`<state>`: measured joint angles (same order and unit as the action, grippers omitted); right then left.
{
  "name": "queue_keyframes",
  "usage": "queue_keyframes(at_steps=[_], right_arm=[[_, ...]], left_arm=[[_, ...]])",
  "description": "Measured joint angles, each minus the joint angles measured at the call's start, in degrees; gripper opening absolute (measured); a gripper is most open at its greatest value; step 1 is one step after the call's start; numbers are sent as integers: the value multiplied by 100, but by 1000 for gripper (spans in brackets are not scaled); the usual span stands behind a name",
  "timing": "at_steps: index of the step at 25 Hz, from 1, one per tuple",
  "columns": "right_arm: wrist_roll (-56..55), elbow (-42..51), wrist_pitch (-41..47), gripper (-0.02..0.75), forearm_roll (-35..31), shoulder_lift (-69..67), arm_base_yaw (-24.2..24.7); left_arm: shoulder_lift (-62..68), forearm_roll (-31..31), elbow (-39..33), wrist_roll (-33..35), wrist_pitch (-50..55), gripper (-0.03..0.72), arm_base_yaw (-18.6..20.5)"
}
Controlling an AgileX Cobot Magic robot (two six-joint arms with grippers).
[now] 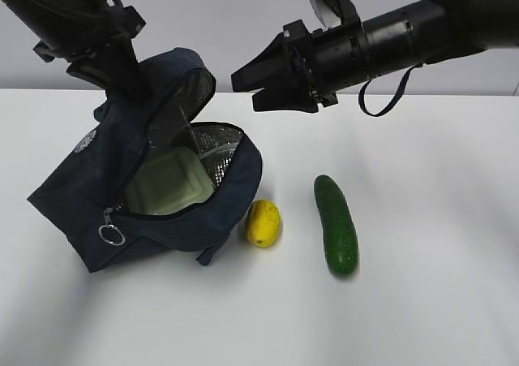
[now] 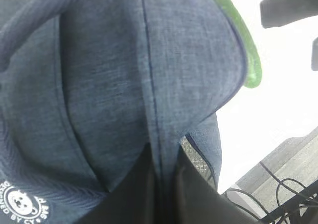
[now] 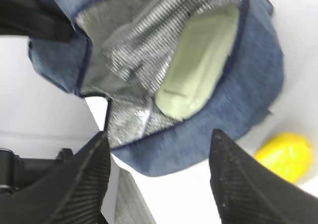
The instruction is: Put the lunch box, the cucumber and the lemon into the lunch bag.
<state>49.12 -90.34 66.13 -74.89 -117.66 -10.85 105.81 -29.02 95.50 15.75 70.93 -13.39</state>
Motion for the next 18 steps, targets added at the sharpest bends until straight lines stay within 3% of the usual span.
queue_keyframes(at_steps=[11, 18], right_arm=[[-1140, 0, 109, 471, 2022, 549, 65], [-2190, 0, -47, 471, 3700, 549, -30]], left_arm=[[0, 121, 0, 56, 10, 3, 339], [121, 178, 0, 70, 10, 3, 357]])
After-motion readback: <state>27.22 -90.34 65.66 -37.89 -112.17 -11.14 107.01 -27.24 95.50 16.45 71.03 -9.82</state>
